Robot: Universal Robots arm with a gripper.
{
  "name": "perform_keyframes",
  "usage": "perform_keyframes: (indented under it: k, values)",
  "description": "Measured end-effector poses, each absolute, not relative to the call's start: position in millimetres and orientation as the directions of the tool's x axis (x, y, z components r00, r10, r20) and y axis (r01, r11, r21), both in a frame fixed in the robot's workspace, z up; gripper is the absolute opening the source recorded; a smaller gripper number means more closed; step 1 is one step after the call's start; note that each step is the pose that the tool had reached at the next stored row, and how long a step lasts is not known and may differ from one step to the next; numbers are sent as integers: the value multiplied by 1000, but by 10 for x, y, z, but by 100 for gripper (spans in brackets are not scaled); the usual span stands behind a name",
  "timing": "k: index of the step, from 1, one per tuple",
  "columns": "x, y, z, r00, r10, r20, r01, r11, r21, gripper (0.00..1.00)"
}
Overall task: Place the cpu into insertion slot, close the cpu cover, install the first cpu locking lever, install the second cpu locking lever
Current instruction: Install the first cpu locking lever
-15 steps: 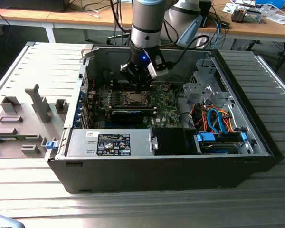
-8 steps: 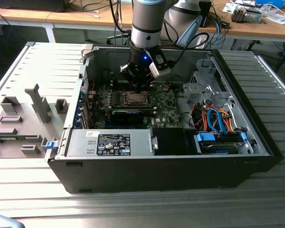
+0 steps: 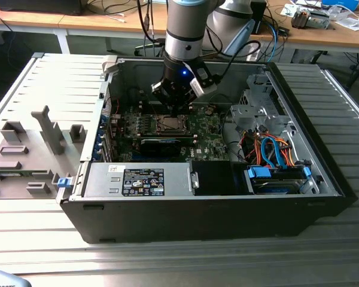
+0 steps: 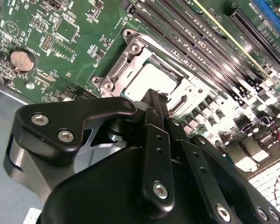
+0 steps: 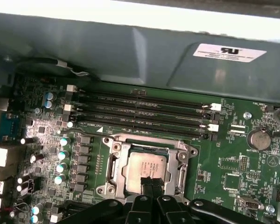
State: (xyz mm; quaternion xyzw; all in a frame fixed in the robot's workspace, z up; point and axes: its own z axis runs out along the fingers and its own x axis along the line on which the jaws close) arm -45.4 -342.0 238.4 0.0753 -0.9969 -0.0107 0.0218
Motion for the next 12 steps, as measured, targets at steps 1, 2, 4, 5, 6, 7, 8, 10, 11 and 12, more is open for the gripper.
perform_keyframes:
  k: [1,2,4,5,6,7,8,10,11,12]
  values:
    - [-454,-3420,2384,-986,-160,42,-159,987,25,11]
    - [-454,-3420,2384,-985,-168,42,-167,986,25,11]
    - [-454,-3420,2384,-982,-183,42,-182,983,25,11]
    - [-454,-3420,2384,-979,-199,42,-198,980,25,11]
    - [-454,-3420,2384,-978,-205,42,-205,979,25,11]
    - [-454,-3420,2384,-976,-214,42,-213,977,25,11]
    - [-454,-3420,2384,-973,-226,42,-225,974,25,11]
    - [-454,-3420,2384,-969,-242,42,-242,970,25,11]
    - [-454,-3420,2384,-967,-250,42,-249,968,25,11]
    - [-454,-3420,2384,-965,-257,42,-256,966,24,11]
